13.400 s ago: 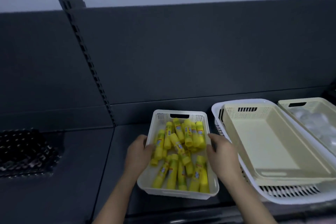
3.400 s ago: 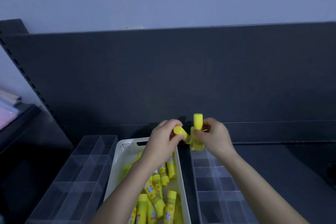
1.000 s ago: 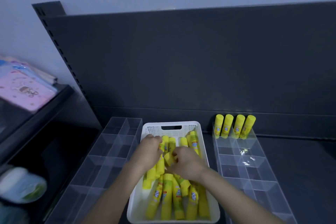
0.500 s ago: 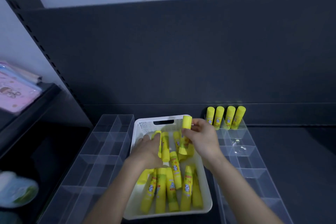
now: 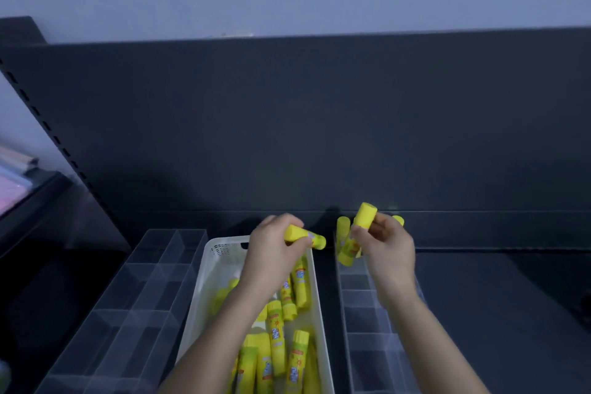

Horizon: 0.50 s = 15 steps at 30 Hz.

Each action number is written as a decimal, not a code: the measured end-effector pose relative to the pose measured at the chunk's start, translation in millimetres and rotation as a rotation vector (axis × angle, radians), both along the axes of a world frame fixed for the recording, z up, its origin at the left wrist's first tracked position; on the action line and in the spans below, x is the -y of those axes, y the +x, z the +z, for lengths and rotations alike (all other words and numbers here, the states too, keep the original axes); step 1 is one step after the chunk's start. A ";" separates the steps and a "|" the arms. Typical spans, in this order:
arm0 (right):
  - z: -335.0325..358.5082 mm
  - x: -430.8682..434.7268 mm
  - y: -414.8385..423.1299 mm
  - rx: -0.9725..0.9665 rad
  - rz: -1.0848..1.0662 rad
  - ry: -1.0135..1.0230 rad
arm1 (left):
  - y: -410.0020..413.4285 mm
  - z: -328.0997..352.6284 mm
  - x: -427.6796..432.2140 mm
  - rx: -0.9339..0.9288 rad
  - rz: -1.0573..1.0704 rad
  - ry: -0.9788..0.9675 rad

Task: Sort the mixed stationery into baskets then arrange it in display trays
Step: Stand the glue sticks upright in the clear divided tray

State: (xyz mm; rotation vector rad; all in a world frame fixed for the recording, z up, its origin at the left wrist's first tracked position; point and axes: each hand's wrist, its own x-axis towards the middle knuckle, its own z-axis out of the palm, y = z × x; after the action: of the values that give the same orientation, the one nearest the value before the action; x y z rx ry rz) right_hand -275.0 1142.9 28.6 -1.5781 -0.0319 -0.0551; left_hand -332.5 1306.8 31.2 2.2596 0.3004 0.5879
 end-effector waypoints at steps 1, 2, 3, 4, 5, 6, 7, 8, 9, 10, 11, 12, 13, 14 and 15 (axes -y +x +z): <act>-0.8 3.7 3.1 0.004 -0.014 -0.021 | 6.6 2.0 7.4 0.012 -0.025 -0.020; -2.0 7.5 6.2 0.012 -0.022 -0.060 | 12.7 3.0 13.8 0.006 -0.050 -0.025; -3.2 10.9 9.0 0.021 -0.018 -0.112 | 18.6 2.9 19.6 -0.018 -0.074 -0.019; -4.7 14.2 11.1 0.027 -0.006 -0.169 | 23.6 2.0 24.6 -0.057 -0.092 -0.006; -6.3 17.2 12.4 0.031 0.012 -0.221 | 28.3 0.6 29.1 -0.101 -0.103 0.010; -8.3 20.2 13.3 0.036 0.032 -0.263 | 31.9 -1.2 32.8 -0.139 -0.109 0.026; -10.8 23.1 13.8 0.045 0.051 -0.302 | 35.4 -3.6 35.9 -0.167 -0.111 0.036; -13.9 25.8 14.3 0.055 0.066 -0.350 | 38.0 -6.1 38.2 -0.187 -0.112 0.038; -17.1 28.1 14.7 0.063 0.082 -0.410 | 40.1 -8.7 40.1 -0.204 -0.118 0.035; -19.9 30.0 15.5 0.067 0.098 -0.475 | 42.1 -10.7 41.9 -0.222 -0.133 0.038; -22.4 31.6 16.5 0.063 0.114 -0.527 | 43.8 -12.4 44.1 -0.241 -0.158 0.052; -24.5 33.0 17.6 0.055 0.131 -0.562 | 45.3 -13.8 46.4 -0.259 -0.186 0.079; -26.1 33.6 18.8 0.048 0.149 -0.582 | 47.1 -14.9 48.7 -0.271 -0.210 0.110; -27.8 34.2 19.7 0.044 0.167 -0.600 | 48.7 -16.2 50.7 -0.280 -0.225 0.139; -29.0 34.5 20.1 0.048 0.184 -0.620 | 50.1 -17.8 52.3 -0.286 -0.234 0.159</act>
State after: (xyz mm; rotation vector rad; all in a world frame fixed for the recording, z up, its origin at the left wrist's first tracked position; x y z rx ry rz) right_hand -254.9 1108.4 -0.4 -2.1856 -0.2518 0.0692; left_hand -282.4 1254.5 13.4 2.4897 0.1278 0.1703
